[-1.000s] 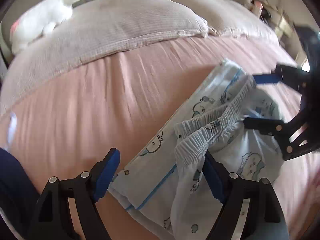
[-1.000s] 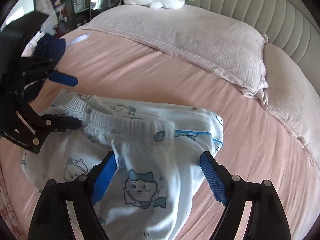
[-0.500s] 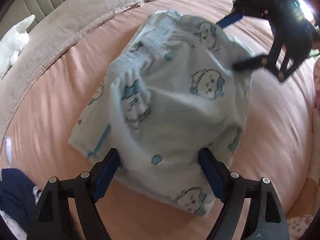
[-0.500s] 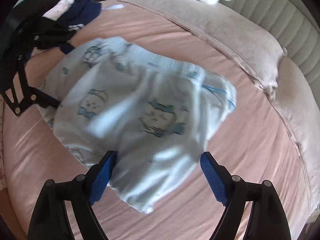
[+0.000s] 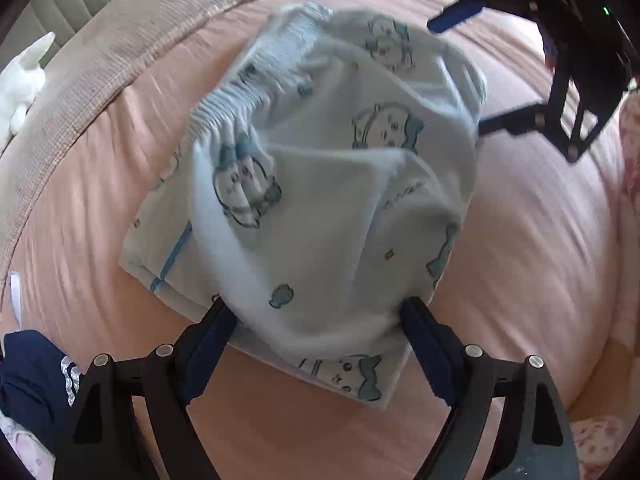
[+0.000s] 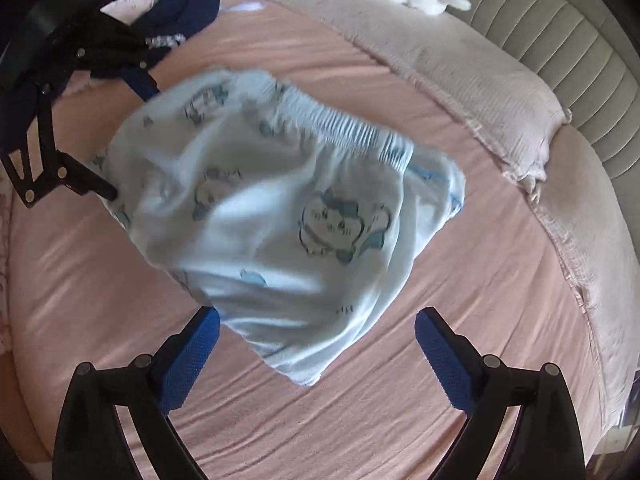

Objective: Fold clothes

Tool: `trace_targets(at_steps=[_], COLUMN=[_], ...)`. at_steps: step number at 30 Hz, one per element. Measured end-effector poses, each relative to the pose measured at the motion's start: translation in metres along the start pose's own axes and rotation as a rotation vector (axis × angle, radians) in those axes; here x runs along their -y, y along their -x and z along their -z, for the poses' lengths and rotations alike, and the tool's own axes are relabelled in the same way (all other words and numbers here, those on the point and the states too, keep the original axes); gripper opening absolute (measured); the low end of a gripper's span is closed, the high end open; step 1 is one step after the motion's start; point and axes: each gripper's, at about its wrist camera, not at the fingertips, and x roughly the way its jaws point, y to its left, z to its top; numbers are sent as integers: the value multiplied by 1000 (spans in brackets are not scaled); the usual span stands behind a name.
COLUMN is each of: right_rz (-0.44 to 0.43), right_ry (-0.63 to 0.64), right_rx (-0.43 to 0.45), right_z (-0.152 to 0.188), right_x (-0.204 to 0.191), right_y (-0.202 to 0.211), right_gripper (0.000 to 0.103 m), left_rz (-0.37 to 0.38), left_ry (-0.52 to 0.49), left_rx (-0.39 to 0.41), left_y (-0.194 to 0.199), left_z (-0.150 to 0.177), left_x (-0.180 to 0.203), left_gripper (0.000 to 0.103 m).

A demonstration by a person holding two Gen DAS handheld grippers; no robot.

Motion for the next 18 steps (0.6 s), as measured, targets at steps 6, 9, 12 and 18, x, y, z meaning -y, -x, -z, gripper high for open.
trace_targets(at_steps=[6, 9, 12, 18], right_rz=[98, 12, -89, 62], right_ry=[-193, -274, -331, -259], right_rx=[-54, -9, 156, 239], right_z=[42, 49, 37, -29], right_x=[67, 81, 69, 8], right_y=[1, 28, 60, 30], right_gripper=[98, 98, 98, 98], left_rz=[-46, 27, 101, -117], left_ry=[2, 117, 259, 271], left_rx=[-111, -38, 166, 182], left_y=[16, 47, 73, 19], left_z=[26, 29, 14, -40], left_x=[-31, -47, -53, -35], left_gripper=[87, 86, 86, 85])
